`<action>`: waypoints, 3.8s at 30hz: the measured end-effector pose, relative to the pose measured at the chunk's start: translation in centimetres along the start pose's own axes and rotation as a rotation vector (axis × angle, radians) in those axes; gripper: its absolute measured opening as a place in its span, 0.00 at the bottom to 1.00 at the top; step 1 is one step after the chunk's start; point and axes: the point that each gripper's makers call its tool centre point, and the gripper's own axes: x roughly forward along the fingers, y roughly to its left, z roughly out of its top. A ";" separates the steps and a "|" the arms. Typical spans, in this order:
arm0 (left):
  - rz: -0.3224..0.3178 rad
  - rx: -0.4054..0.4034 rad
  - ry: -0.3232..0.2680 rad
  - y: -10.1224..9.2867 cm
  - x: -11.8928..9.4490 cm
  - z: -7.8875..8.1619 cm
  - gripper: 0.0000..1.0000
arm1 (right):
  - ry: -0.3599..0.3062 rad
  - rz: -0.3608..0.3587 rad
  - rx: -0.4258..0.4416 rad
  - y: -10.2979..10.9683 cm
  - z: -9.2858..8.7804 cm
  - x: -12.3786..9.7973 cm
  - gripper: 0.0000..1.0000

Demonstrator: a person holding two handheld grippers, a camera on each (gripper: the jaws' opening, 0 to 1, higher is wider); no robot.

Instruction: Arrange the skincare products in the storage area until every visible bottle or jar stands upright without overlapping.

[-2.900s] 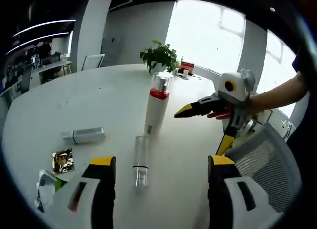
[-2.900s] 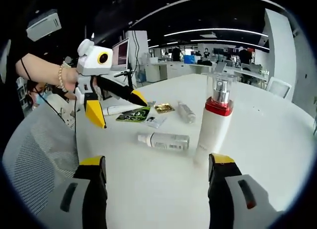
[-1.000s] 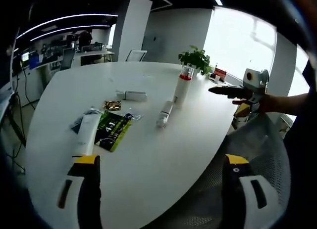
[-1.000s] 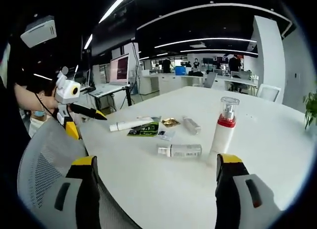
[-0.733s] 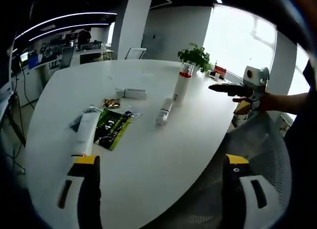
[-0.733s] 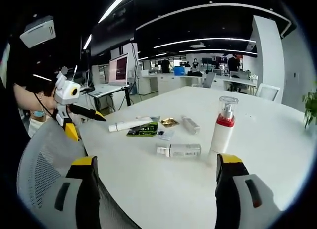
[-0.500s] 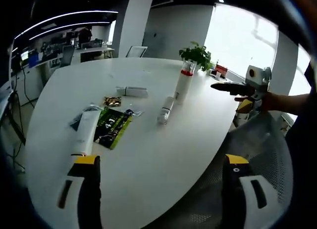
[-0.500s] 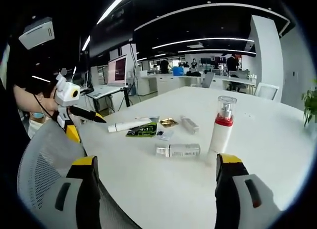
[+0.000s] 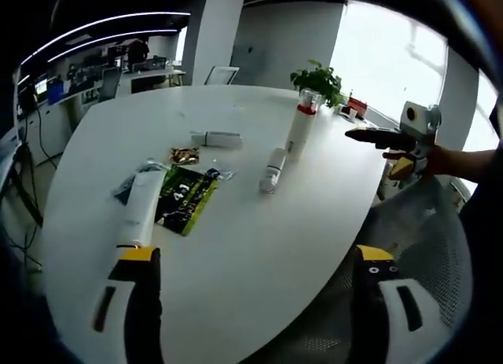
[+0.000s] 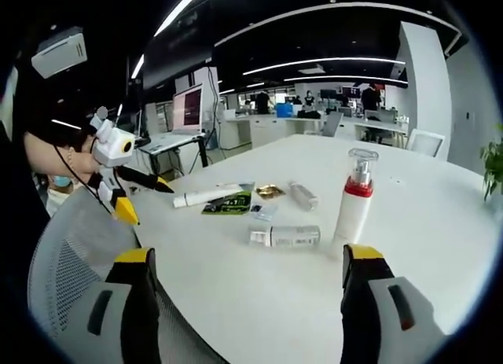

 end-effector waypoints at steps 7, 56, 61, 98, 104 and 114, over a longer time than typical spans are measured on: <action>0.015 -0.017 0.016 0.4 0.6 0.1 0.96 | 0.002 -0.002 0.002 -0.1 -0.1 0.0 0.97; 0.108 0.022 0.275 7.6 8.5 2.4 0.91 | 0.014 -0.041 0.053 -1.1 -0.6 -0.1 0.96; 0.120 0.040 0.321 8.6 9.5 3.0 0.89 | 0.021 -0.041 0.051 -1.1 -0.7 0.0 0.96; 0.286 -0.024 0.614 15.6 9.2 1.3 0.63 | 0.037 -0.056 0.074 -1.5 -1.1 0.1 0.92; 0.283 -0.049 0.621 16.4 9.0 1.4 0.49 | 0.044 -0.054 0.070 -1.4 -1.2 0.1 0.92; 0.316 -0.067 0.574 16.1 8.9 1.4 0.38 | 0.035 -0.056 0.066 -1.4 -0.9 0.1 0.91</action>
